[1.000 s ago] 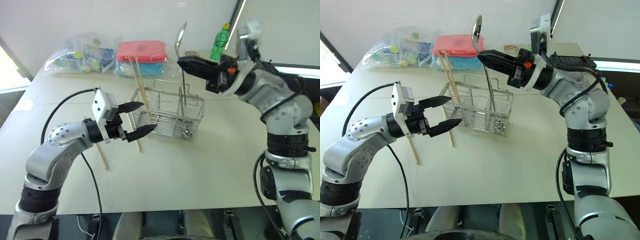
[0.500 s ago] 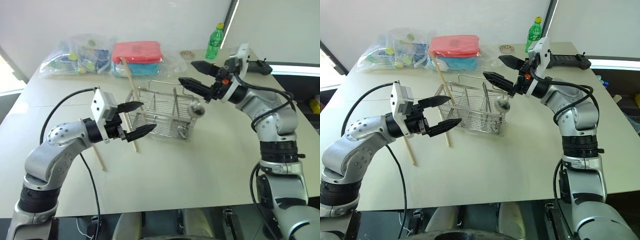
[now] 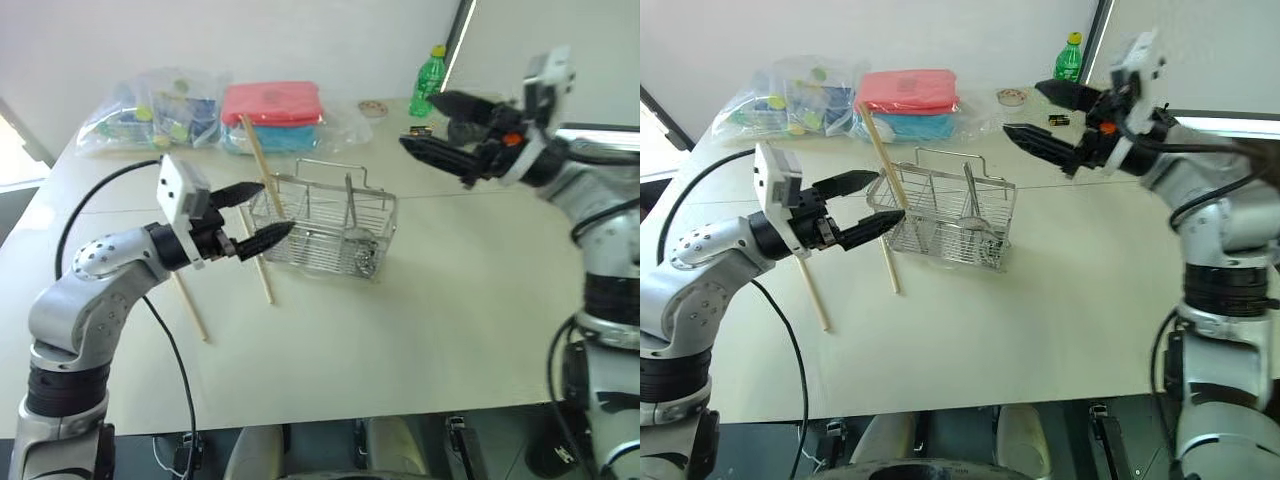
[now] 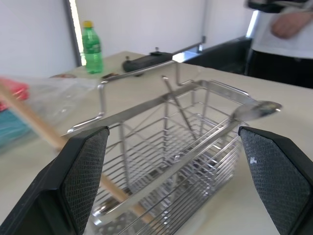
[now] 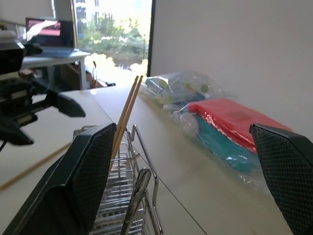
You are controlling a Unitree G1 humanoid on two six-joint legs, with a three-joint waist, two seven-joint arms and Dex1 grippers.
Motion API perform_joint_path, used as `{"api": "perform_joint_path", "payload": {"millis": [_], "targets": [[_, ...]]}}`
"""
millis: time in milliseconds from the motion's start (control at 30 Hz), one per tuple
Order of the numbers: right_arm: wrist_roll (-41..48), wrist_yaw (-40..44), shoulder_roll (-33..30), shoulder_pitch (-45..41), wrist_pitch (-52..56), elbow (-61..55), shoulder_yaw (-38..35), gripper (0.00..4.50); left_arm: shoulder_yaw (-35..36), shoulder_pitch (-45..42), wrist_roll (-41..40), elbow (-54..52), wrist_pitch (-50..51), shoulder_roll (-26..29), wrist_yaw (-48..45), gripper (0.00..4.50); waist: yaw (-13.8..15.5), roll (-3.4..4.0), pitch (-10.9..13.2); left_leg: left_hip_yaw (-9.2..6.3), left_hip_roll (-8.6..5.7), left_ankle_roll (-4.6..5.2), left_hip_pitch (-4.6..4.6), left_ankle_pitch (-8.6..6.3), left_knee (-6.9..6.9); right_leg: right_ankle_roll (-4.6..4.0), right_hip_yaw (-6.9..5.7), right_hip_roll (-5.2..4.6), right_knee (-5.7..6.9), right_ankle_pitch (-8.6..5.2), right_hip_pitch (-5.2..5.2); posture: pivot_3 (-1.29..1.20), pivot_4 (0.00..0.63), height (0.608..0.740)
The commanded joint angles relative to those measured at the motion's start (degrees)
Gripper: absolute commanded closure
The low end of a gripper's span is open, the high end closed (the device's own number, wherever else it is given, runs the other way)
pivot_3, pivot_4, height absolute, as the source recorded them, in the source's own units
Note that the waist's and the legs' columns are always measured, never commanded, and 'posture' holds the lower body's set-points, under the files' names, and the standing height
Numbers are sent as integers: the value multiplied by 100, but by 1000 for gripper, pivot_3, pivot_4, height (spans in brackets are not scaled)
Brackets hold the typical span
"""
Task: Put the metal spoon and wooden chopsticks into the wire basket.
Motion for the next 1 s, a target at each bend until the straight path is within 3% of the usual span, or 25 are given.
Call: {"api": "perform_joint_path", "payload": {"millis": [33, 200, 300, 600, 833, 1000], "targets": [[182, 1009, -891, 287, 184, -664, -26, 25, 742, 10, -349, 123, 593, 275, 503, 0, -6, -3, 0, 0, 1, 2, -1, -1, -1, 0, 0, 0, -5, -1, 0, 0, 150, 692], [584, 1014, -1188, 1004, 539, -1263, -406, 25, 1356, 251, -354, 487, 1211, 497, 1194, 0, -39, -14, 1, 9, 7, 7, 8, -5, 1, -3, 3, 1, -12, -1, 8, 0, 150, 692], [408, 834, -1135, 1673, 340, -1642, -591, 25, 1254, 337, 311, 721, 1185, 347, 2026, 0, 19, -17, 1, 7, 7, 7, 6, -5, 2, -5, 3, 2, -11, -2, 6, 0, 150, 692], [451, 311, -629, 3729, 183, -2343, -1466, 25, 991, 122, 1322, 1322, 1438, -685, 3716, 0, 226, -35, -8, 5, 1, 3, -4, -5, 6, -9, 5, 0, -43, 3, 22, 0, 150, 692], [761, 3, -581, 3995, 293, -2610, -1768, 25, 875, -437, 1797, 2286, 1338, -1289, 4199, 0, 274, -39, -10, 6, 4, -1, 3, -2, 10, -20, 2, 5, -36, 10, 21, 0, 150, 692], [458, 178, -573, 4615, -62, -2881, -1756, 25, 682, -1032, 2266, 3250, 912, -1664, 4462, 0, 288, -50, -11, 2, 2, -1, -6, -2, 8, -16, -1, 5, -44, 9, 24, 0, 150, 692]]}}
